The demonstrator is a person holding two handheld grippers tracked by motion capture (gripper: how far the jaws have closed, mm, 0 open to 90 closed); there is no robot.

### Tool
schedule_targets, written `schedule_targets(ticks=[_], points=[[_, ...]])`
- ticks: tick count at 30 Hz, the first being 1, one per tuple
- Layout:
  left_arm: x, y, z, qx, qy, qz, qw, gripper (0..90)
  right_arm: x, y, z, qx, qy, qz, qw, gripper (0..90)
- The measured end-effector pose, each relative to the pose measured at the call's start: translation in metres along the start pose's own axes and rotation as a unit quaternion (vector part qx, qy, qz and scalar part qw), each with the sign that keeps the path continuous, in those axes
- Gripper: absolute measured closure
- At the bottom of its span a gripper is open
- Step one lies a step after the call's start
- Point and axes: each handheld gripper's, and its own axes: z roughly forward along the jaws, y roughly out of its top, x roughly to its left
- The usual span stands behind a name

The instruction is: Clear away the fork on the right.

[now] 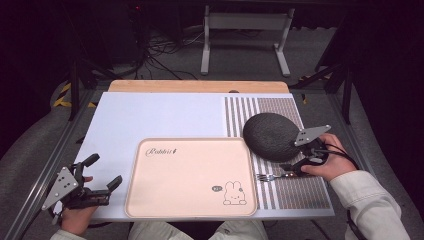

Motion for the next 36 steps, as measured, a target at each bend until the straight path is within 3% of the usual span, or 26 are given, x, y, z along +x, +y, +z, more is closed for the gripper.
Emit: schedule_targets(ticks=[5, 9, 12, 17, 20, 29, 34, 36], points=[[0.000, 0.000, 0.000, 0.000, 0.001, -0.001, 1.0000, 0.0, -0.001, 0.003, 0.005, 0.048, 0.017, -0.036, 0.9980, 14.7], [0.000, 0.000, 0.000, 0.000, 0.001, -0.001, 1.0000, 0.0, 0.000, 0.006, 0.008, 0.074, 0.029, -0.043, 0.9959, 17.3], [0.000, 0.000, 0.000, 0.000, 0.001, -0.001, 1.0000, 0.0, -0.001, 0.008, 0.011, 0.098, 0.030, -0.058, 0.9931, 17.8], [0.001, 0.000, 0.000, 0.002, 0.001, 0.000, 1.0000, 0.0, -0.001, 0.011, 0.014, 0.140, 0.046, -0.085, 0.9855, 21.8], [0.000, 0.000, 0.000, 0.001, 0.001, 0.000, 1.0000, 0.0, 0.000, 0.011, 0.015, 0.150, 0.049, -0.087, 0.9836, 22.3], [0.000, 0.001, 0.000, 0.002, 0.001, 0.001, 1.0000, 0.0, 0.000, 0.004, 0.024, 0.209, 0.065, -0.097, 0.9710, 25.7], [0.000, 0.001, -0.001, 0.003, 0.001, 0.001, 1.0000, 0.0, 0.000, 0.001, 0.027, 0.227, 0.067, -0.102, 0.9663, 26.4], [0.000, 0.001, -0.001, 0.002, 0.001, 0.002, 1.0000, 0.0, 0.001, 0.000, 0.027, 0.229, 0.069, -0.099, 0.9658, 26.4]])
